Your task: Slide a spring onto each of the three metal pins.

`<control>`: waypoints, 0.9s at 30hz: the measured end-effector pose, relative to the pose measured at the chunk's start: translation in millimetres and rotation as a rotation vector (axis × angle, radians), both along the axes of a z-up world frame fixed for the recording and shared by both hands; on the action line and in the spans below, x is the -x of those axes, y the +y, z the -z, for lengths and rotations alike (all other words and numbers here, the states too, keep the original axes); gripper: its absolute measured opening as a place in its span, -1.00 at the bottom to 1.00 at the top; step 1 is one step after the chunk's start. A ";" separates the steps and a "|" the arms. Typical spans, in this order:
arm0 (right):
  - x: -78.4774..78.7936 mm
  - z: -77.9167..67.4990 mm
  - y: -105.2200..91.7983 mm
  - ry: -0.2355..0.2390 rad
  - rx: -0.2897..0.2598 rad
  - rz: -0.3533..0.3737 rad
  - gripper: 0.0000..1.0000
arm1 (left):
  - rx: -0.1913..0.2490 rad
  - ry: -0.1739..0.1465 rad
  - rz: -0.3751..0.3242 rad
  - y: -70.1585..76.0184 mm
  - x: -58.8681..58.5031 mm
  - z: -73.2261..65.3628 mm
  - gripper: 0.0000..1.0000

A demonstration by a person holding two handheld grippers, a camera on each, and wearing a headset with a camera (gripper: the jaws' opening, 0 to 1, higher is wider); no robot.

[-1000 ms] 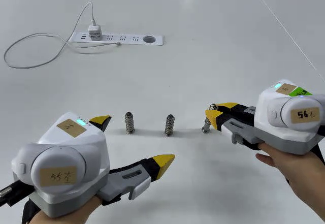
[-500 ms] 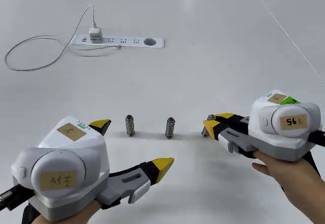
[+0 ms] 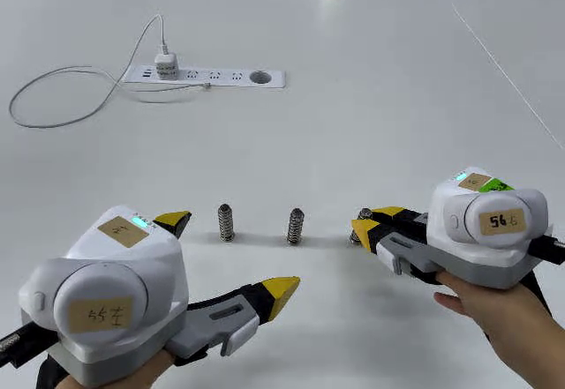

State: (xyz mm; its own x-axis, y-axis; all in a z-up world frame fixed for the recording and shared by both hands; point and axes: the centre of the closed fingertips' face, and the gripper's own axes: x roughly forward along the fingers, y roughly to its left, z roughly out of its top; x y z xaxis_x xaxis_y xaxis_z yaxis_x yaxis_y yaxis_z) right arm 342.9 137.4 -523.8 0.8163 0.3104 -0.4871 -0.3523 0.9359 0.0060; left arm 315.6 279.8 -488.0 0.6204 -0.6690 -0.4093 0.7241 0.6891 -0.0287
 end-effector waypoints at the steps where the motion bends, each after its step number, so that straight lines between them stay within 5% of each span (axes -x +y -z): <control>1: 0.5 0.1 0.4 0.002 -0.002 -0.003 -0.76 | 0.000 -0.001 0.001 -0.1 -0.2 -0.3 0.68; 11: 9.4 -10.2 1.1 -0.003 -0.021 -0.014 -0.55 | -0.006 0.001 -0.009 3.8 -1.9 -1.4 0.67; 27: 32.9 -21.4 5.8 0.058 -0.082 -0.035 -0.02 | 0.006 0.010 0.007 10.7 -3.3 -7.3 0.73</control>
State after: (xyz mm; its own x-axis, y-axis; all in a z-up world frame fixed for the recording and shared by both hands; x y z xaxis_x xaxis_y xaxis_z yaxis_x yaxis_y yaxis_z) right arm 310.0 143.2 -502.4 0.7756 0.3790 -0.5049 -0.3813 0.9186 0.1039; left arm 318.8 290.4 -480.7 0.6115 -0.6758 -0.4115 0.7285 0.6839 -0.0404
